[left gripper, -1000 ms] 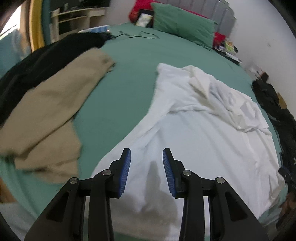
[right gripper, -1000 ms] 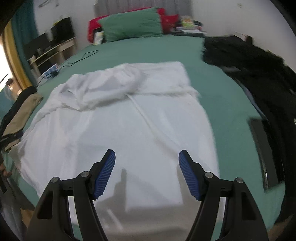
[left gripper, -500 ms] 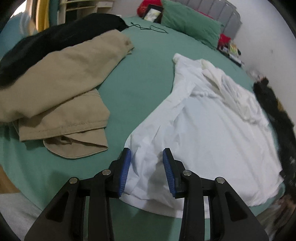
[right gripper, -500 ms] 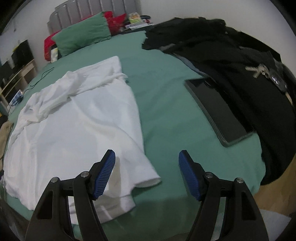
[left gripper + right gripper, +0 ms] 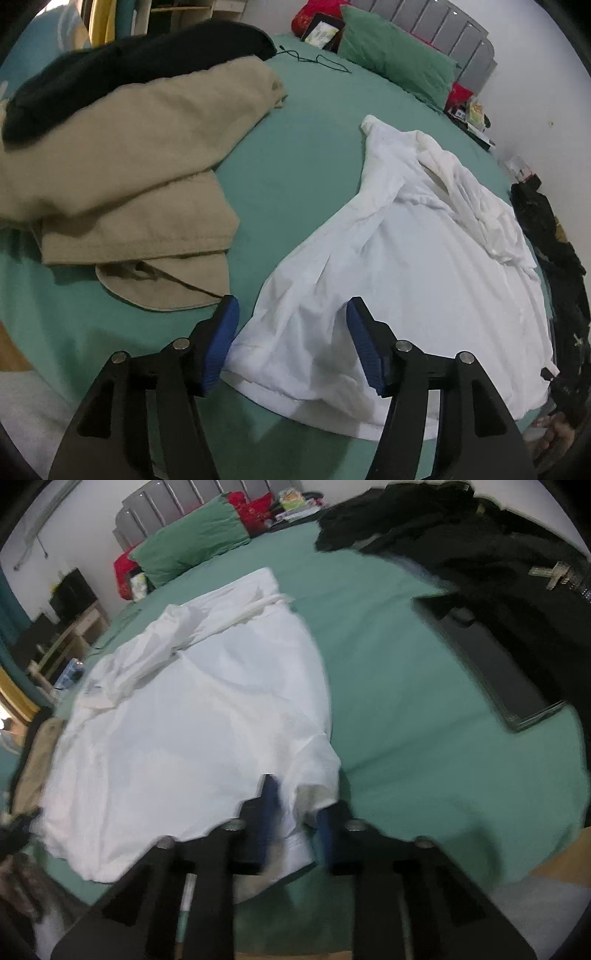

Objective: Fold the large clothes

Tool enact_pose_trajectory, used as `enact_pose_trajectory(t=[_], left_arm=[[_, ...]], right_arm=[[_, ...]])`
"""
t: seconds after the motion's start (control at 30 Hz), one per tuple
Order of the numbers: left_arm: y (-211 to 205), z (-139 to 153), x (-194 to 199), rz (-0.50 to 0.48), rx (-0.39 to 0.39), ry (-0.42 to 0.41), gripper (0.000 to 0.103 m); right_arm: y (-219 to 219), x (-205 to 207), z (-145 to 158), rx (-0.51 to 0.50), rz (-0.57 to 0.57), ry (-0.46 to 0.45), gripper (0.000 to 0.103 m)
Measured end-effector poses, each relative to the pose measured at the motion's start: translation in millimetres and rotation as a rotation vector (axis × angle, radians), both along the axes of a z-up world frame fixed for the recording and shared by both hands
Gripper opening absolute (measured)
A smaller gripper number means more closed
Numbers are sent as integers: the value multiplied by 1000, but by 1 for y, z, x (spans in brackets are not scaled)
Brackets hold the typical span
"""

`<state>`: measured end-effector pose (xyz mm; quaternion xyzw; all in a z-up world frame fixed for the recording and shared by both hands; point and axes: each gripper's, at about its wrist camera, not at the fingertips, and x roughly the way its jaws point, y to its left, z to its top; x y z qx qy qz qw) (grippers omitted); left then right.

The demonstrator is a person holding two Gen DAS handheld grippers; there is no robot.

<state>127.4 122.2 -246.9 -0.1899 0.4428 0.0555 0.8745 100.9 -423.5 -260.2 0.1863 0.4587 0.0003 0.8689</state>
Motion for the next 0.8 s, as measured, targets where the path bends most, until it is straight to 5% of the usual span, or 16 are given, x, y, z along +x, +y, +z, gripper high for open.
enact_pose_trajectory(t=[0.23,0.33,0.4,0.47,0.6,0.8], left_arm=[[-30,-1,-1,-52,159,44,72],[-33,1,-3,-79,141,61,71],[-35,3,-6,-96,139,63,51],[-36,5,-10,-128,92,72,5],[-42,16,-26,-127,60,74,5],[-36,52,-58,-102,36,-22,5]], right_arm=[[-3,-4,-3,109,-21,-33,6],[0,-6,3,86,-16,-51,6],[2,-9,10,72,-14,-73,6],[1,-14,19,78,-16,-106,6],[-11,-28,29,196,-67,-154,5],[-6,-49,52,171,-67,-210,5]])
